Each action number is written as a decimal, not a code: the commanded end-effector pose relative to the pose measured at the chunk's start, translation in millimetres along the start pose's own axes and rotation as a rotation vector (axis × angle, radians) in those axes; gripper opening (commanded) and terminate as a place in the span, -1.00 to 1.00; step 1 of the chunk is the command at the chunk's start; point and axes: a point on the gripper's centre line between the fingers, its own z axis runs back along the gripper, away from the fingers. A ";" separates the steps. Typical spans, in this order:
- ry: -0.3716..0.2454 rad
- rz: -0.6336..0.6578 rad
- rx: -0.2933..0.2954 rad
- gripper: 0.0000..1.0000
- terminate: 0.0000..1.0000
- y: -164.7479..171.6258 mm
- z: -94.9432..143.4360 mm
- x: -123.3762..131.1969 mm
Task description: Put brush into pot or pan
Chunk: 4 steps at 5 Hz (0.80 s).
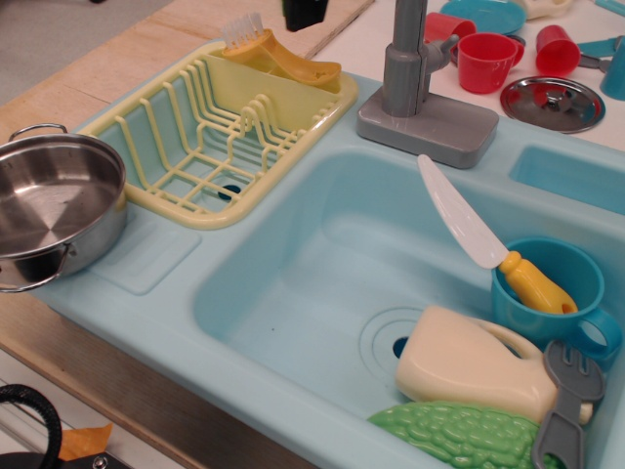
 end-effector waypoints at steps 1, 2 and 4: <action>-0.150 -0.183 0.009 1.00 -1.00 7.5 9.4 -0.4; -0.192 -0.269 -0.095 1.00 -1.00 13.6 -0.7 -6.1; -0.283 -0.367 -0.166 1.00 -1.00 27.9 -18.6 -10.6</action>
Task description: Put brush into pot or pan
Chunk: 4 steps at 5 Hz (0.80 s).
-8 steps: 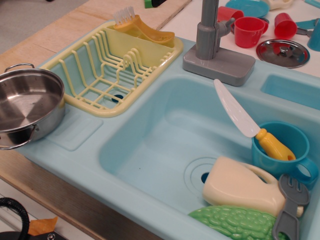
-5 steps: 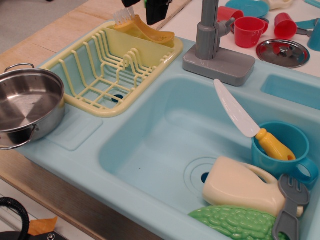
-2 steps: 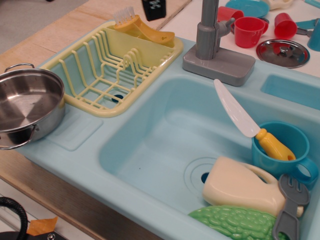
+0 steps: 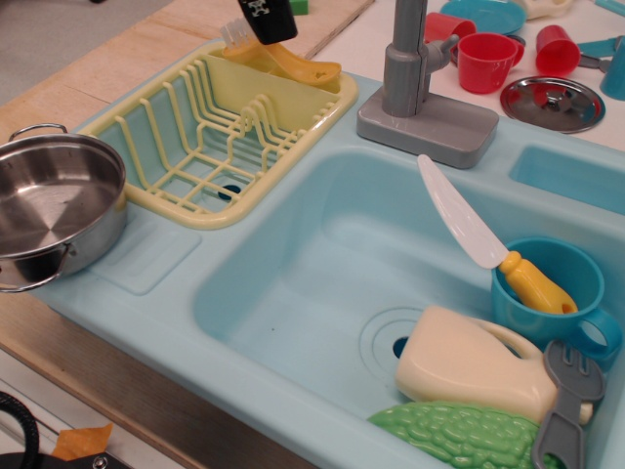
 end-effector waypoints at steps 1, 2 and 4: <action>-0.062 -0.022 0.011 1.00 -1.00 11.3 0.7 -5.5; -0.101 0.005 -0.015 1.00 -1.00 9.9 -9.0 -11.3; -0.093 0.132 -0.041 -1.00 -1.00 -14.7 -13.8 -21.4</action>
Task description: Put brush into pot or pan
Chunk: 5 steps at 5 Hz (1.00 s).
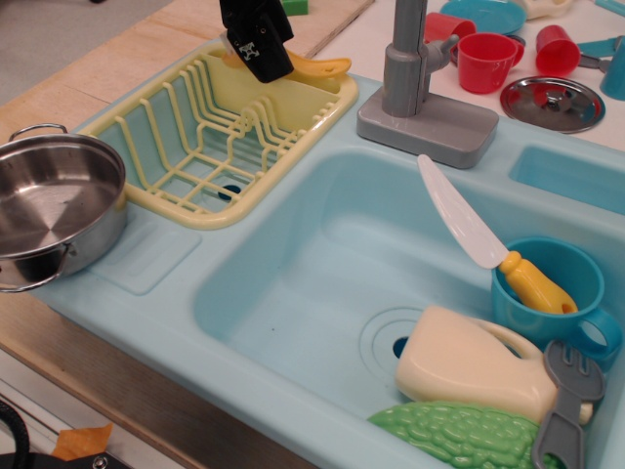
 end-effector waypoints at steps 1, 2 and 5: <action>0.026 0.020 0.044 -1.00 -1.00 6.6 18.7 4.7; 0.071 0.015 0.111 -1.00 -1.00 13.8 40.7 20.2; 0.262 0.276 0.224 -1.00 -1.00 -37.5 101.3 26.4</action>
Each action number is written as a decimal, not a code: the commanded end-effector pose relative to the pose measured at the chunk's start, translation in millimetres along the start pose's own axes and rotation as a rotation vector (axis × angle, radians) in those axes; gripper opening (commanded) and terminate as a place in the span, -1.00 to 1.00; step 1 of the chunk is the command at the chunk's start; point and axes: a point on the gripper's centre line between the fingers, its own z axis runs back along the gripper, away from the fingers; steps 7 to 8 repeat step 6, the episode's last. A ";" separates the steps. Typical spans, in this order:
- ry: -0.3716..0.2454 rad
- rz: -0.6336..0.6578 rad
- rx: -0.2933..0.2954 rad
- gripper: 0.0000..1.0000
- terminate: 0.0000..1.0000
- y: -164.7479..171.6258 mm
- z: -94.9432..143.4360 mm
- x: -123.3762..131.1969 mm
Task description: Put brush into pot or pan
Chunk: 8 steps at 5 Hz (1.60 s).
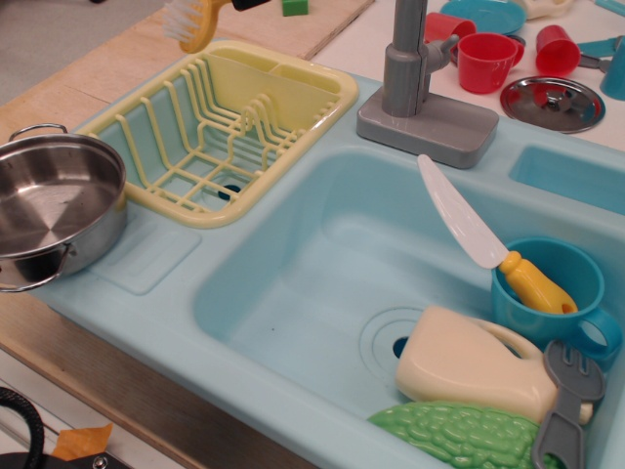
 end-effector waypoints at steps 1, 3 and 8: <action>0.085 0.171 0.039 -1.00 -1.00 -32.2 37.0 -20.9; 0.134 0.377 0.020 -1.00 -1.00 -70.4 37.5 -62.4; 0.112 0.443 -0.036 1.00 1.00 -90.2 23.7 -91.8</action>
